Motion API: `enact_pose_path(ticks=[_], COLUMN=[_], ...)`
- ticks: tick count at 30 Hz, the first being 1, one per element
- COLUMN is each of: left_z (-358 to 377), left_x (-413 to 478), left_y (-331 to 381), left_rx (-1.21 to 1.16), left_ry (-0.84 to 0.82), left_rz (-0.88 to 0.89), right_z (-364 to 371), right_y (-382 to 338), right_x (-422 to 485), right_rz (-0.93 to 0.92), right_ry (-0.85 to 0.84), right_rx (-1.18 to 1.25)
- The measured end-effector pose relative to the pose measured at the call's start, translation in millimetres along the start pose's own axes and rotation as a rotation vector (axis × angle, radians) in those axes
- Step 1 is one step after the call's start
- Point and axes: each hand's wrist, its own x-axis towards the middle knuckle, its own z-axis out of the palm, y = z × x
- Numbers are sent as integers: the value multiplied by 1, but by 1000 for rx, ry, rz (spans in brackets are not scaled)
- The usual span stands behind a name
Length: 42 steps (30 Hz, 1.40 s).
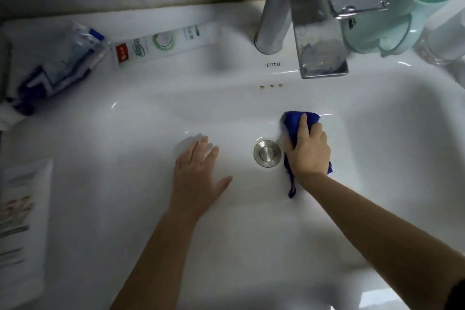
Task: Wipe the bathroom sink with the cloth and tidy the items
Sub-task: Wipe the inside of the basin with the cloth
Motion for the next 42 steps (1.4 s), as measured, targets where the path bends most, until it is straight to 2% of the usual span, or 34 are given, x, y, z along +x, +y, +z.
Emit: enact_pose_path(ticks=[3, 7, 9, 10, 12, 15, 17, 20, 23, 24, 27, 29, 31, 35, 38, 40, 42], left_z=[-32, -65, -75, -79, -86, -90, -90, -88, -88, -88, -88, -87, -87, -86, -85, -86, -86], left_x=[-22, -71, -91, -99, -110, -118, -119, -118, -118, -118, -118, -118, -118, -118, -118, -117, -117], left_y=[-16, -29, -31, -32, -35, -41, -44, -45, -43, -43, -43, -44, -44, -47, -47, -46, -45], left_rx=[104, 228, 284, 312, 338, 325, 300, 281, 309, 313, 304, 297, 297, 286, 277, 270, 258], left_ry=[72, 170, 176, 175, 184, 218, 252, 286, 284, 283, 283, 294, 298, 293, 292, 293, 291], left_rz=[-53, -120, -175, -197, -222, -218, -222, -239, -230, -232, -244, -243, -237, -234, -230, -237, -235], right_z=[6, 17, 12, 9, 0, -2, 5, 21, 24, 19, -1, -12, -9, 6, 7, -2, -13], right_y=[-32, -26, -6, 6, 21, 2, -32, -70, -62, -51, 0, 20, 9, -47, -60, -50, -35], right_x=[-11, -51, -50, -47, -38, -30, -41, -70, -72, -64, -38, -35, -47, -76, -88, -89, -80], right_rz=[-99, -649, -758, -713, -456, -165, -219, -511, -737, -729, -360, -203, -229, -327, -604, -725, -558], right_ry=[-50, -96, -98, -81, -69, -64, -105, -117, -159, -173, -161, -115, -121, -244, -356, -336, -222], right_rx=[73, 98, 82, 65, 45, 59, 130, 175, 141, 115, 53, 79, 133, 238, 230, 269, 387])
